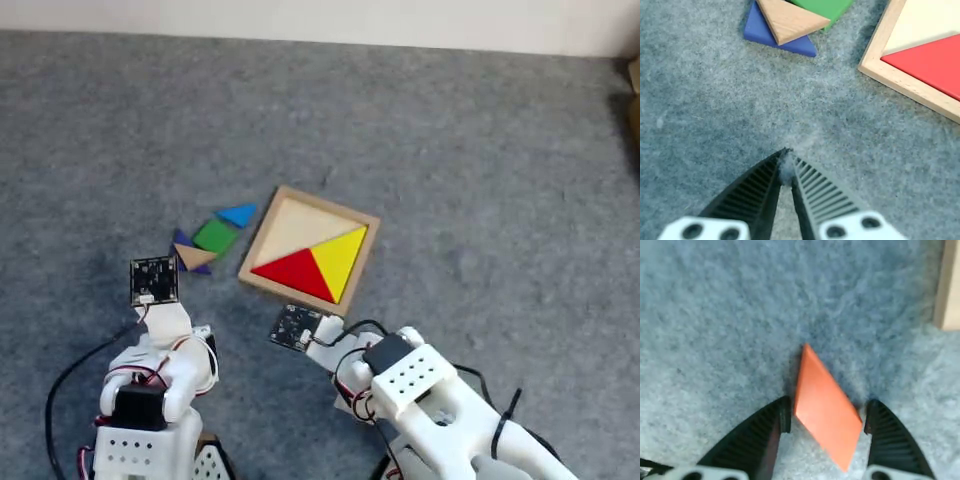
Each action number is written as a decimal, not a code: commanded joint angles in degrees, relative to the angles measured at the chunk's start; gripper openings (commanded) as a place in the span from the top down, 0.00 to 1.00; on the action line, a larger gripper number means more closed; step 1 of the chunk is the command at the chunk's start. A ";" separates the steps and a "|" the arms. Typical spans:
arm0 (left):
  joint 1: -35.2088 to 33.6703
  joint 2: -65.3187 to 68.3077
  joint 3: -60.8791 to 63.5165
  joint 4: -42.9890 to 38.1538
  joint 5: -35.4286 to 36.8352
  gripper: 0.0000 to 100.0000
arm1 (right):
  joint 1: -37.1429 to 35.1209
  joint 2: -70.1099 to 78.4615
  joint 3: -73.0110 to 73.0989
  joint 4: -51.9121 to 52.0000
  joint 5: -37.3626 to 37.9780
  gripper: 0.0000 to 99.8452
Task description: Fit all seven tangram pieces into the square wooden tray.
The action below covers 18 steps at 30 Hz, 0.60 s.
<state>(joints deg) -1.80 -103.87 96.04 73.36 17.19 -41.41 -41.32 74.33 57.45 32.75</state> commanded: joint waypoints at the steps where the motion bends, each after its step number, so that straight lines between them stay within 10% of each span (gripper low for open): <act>1: -0.40 -0.22 1.10 0.26 -0.35 0.99 | -0.48 -1.36 -0.22 -2.15 -0.44 0.79; 18: -0.40 -0.22 1.10 0.26 -0.35 0.99 | 7.87 -2.07 -11.82 8.75 9.41 0.90</act>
<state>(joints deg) -1.80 -103.87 96.04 73.36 17.19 -37.71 -42.46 68.35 64.48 37.14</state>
